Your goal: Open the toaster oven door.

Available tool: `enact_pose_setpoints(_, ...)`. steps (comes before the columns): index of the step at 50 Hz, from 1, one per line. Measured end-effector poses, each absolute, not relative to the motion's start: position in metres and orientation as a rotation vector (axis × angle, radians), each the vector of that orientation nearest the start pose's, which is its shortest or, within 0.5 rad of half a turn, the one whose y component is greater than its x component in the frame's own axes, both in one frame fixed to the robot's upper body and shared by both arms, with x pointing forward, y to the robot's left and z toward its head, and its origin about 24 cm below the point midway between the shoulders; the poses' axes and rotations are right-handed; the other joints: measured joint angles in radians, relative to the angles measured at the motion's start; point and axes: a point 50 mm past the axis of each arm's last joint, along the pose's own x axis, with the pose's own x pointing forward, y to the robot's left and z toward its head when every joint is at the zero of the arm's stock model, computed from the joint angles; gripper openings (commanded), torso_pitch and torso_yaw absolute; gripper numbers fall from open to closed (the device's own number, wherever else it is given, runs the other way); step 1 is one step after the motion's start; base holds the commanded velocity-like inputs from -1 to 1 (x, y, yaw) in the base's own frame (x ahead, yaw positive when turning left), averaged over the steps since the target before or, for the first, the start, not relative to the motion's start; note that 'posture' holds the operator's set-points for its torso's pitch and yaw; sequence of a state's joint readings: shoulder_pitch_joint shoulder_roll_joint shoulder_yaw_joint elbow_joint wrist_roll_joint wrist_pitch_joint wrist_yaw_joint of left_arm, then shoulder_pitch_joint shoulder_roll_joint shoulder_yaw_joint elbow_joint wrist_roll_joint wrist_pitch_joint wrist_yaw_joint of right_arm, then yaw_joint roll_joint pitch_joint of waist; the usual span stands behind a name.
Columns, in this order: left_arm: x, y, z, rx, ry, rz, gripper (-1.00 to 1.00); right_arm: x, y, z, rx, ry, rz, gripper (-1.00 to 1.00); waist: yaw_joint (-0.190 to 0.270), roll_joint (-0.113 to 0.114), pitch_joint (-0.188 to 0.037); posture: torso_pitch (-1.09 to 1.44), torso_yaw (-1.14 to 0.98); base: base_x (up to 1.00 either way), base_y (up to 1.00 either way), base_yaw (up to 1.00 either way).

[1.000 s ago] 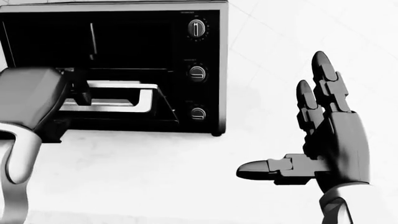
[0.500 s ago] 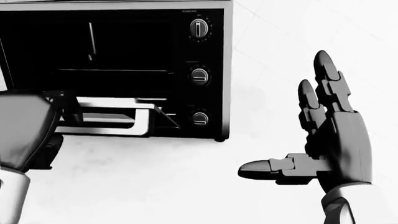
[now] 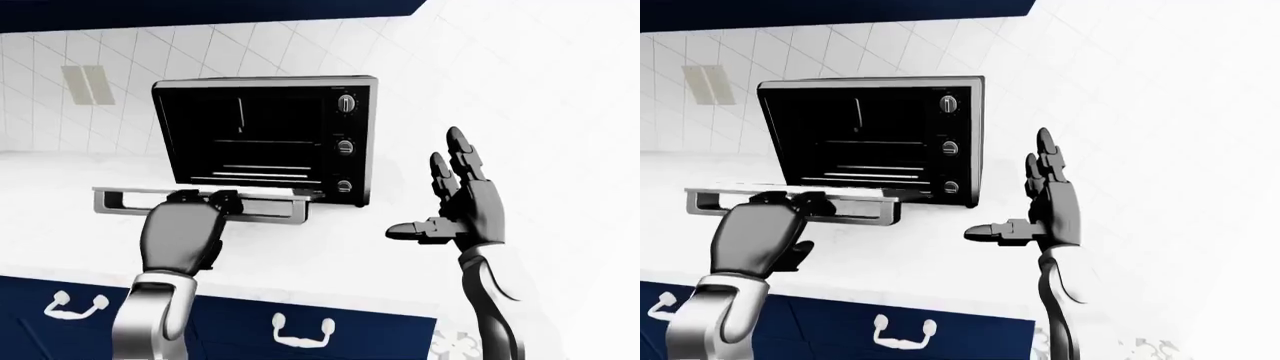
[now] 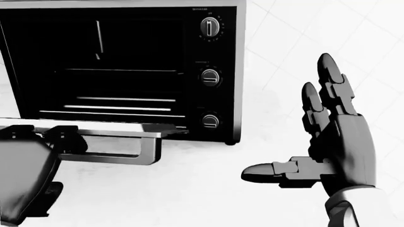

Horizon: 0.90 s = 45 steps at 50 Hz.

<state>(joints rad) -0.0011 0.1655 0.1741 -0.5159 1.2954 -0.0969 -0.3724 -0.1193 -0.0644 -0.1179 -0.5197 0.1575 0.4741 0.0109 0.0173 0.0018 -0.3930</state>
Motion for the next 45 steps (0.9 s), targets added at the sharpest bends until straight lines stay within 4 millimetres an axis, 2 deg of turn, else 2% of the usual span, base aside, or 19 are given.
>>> enact_pose_setpoints(10, 0.215, 0.190, 0.149, 1.527, -0.118, 0.052, 0.11, 0.253, -0.169, 0.146, 0.073, -0.171, 0.005, 1.00, 0.000, -0.004, 0.003, -0.60, 0.00, 0.00, 0.00, 0.00)
enact_pose_setpoints(15, 0.202, 0.189, 0.163, 1.516, -0.111, 0.042, 0.13, 0.253, -0.169, 0.146, 0.074, -0.169, 0.003, 1.00, 0.001, -0.007, 0.003, -0.60, 0.00, 0.00, 0.00, 0.00)
enact_pose_setpoints(26, 0.182, 0.188, 0.174, 1.506, -0.072, -0.024, 0.13, 0.252, -0.168, 0.146, 0.076, -0.168, 0.005, 1.00, 0.005, -0.010, -0.001, -0.60, 0.00, 0.00, 0.00, 0.00)
enact_pose_setpoints(37, 0.156, 0.197, 0.163, 1.537, 0.037, -0.086, 0.09, 0.251, -0.168, 0.147, 0.076, -0.168, 0.003, 1.00, 0.005, -0.011, -0.005, -0.60, 0.00, 0.00, 0.00, 0.00)
enact_pose_setpoints(45, 0.136, 0.209, 0.183, 1.573, 0.048, -0.012, 0.09, 0.249, -0.168, 0.149, 0.075, -0.173, 0.003, 1.00, 0.005, -0.008, -0.009, -0.60, 0.00, 0.00, 0.00, 0.00)
